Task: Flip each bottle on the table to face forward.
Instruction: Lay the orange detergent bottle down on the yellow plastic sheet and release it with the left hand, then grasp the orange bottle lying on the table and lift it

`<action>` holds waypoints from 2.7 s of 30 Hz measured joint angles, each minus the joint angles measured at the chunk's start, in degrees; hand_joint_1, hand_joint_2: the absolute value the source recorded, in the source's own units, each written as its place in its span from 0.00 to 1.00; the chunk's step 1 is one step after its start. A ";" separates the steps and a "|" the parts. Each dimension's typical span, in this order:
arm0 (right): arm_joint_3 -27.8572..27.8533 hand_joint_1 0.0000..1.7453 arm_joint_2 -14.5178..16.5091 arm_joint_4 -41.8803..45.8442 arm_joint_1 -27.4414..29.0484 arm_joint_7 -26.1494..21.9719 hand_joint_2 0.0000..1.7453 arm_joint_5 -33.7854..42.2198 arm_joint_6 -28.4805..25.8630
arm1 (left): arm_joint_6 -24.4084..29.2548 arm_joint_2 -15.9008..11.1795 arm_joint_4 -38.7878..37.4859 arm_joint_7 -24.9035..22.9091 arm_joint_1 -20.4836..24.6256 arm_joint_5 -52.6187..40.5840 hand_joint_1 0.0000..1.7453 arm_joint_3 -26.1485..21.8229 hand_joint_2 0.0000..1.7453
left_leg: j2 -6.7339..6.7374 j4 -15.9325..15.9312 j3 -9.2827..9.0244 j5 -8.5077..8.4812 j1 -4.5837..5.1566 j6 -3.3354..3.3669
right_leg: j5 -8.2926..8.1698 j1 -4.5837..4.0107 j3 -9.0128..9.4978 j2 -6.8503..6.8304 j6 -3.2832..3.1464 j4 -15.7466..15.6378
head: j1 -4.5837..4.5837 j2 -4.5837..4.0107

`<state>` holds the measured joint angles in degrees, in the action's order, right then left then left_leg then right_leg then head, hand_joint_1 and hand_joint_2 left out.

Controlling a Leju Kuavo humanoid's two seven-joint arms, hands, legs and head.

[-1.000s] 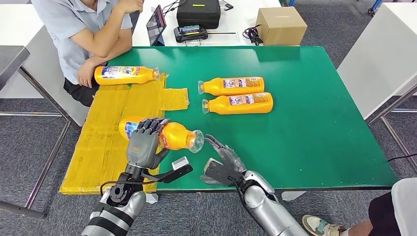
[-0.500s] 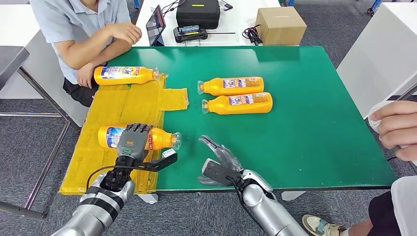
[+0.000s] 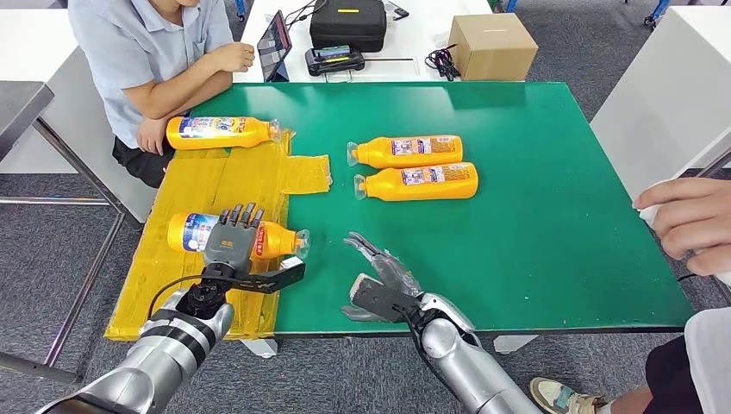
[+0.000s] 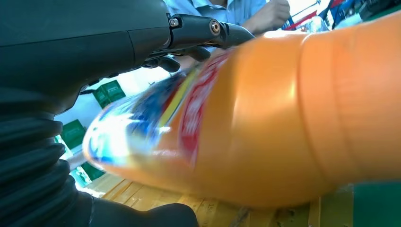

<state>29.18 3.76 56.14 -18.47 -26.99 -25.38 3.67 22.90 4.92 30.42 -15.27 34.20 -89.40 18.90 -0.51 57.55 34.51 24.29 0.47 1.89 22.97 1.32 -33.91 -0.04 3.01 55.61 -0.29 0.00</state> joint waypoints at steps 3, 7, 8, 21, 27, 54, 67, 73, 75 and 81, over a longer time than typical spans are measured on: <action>0.00 0.00 0.04 -0.05 -0.01 0.00 1.00 -0.02 0.00 | -2.06 0.31 -0.82 0.50 1.01 1.27 0.00 0.02 1.00 | 0.00 -0.01 -0.07 0.00 0.00 0.00 | 0.00 0.00 0.07 0.00 0.00 0.00 | 0.00 0.00; -0.03 0.00 0.08 -0.14 -0.01 0.00 1.00 -0.21 0.00 | -3.10 0.69 -1.34 1.23 1.61 2.23 0.00 0.01 1.00 | 0.00 -0.01 -0.11 -0.01 0.00 -0.02 | 0.00 0.00 0.11 0.00 0.00 0.00 | 0.00 0.00; -0.03 0.00 0.08 -0.16 -0.01 0.00 1.00 -0.24 -0.01 | -3.11 0.77 -1.39 1.31 1.67 2.32 0.00 0.01 1.00 | 0.00 -0.01 -0.12 -0.01 0.00 -0.02 | 0.00 0.00 0.12 0.00 0.00 0.00 | 0.01 0.00; -0.65 0.00 0.00 -0.45 0.96 0.04 1.00 -1.34 -0.97 | 5.84 1.68 3.10 2.74 -2.78 2.06 0.00 0.01 1.00 | 0.00 0.01 -0.05 0.00 0.01 -0.02 | 0.00 0.01 0.04 0.00 0.00 -0.01 | 0.01 0.00; -1.59 0.00 -0.31 -0.45 2.59 0.15 1.00 -1.98 -1.97 | 10.85 2.41 13.39 5.15 -9.97 1.50 0.00 0.99 1.00 | 0.00 0.01 0.14 0.01 0.01 -0.02 | 0.01 0.01 -0.14 0.00 0.00 -0.02 | 0.01 0.00; -9.69 0.00 -4.94 23.78 17.89 11.42 1.00 -39.42 -39.01 | 4.15 7.72 49.14 32.46 -35.96 61.57 0.00 -0.08 1.00 | 0.00 0.00 0.24 0.10 0.02 -0.03 | 0.04 0.02 -0.25 0.00 -0.01 -0.06 | 0.00 0.00; -13.44 0.00 -11.56 20.70 18.37 21.37 1.00 -52.87 -38.28 | 3.09 7.26 54.04 32.84 -39.73 68.39 0.00 2.87 1.00 | 0.00 0.00 0.25 0.10 0.02 -0.03 | 0.04 0.01 -0.24 0.00 -0.01 -0.06 | -0.01 0.00; -13.44 0.00 -13.30 18.23 17.44 22.89 1.00 -51.37 -30.99 | 3.50 6.96 54.66 32.81 -39.91 68.53 0.00 3.99 1.00 | -0.03 0.00 0.26 0.09 0.02 -0.02 | 0.04 0.02 -0.24 -0.01 -0.01 -0.06 | -0.01 0.00; -13.40 0.00 -13.86 17.51 17.24 23.20 1.00 -50.87 -29.30 | 3.44 6.87 54.81 32.74 -39.93 68.78 0.00 4.20 1.00 | -0.02 0.00 0.26 0.10 0.02 -0.02 | 0.04 0.02 -0.24 -0.01 0.00 -0.06 | -0.01 0.00; -13.32 0.00 -15.56 15.17 15.85 24.94 1.00 -50.28 -26.59 | 2.14 6.65 54.90 32.28 -39.94 69.78 0.00 4.60 1.00 | -0.02 0.00 0.26 0.10 0.02 -0.02 | 0.04 0.02 -0.24 -0.01 0.00 -0.06 | -0.02 0.00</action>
<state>15.86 -11.80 71.32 -2.62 -2.05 -75.65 -22.92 25.04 11.57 85.32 17.01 -5.73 -19.62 23.50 -0.53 57.55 34.77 24.38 0.49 1.86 23.01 1.33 -34.15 -0.05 3.01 55.55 -0.32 0.00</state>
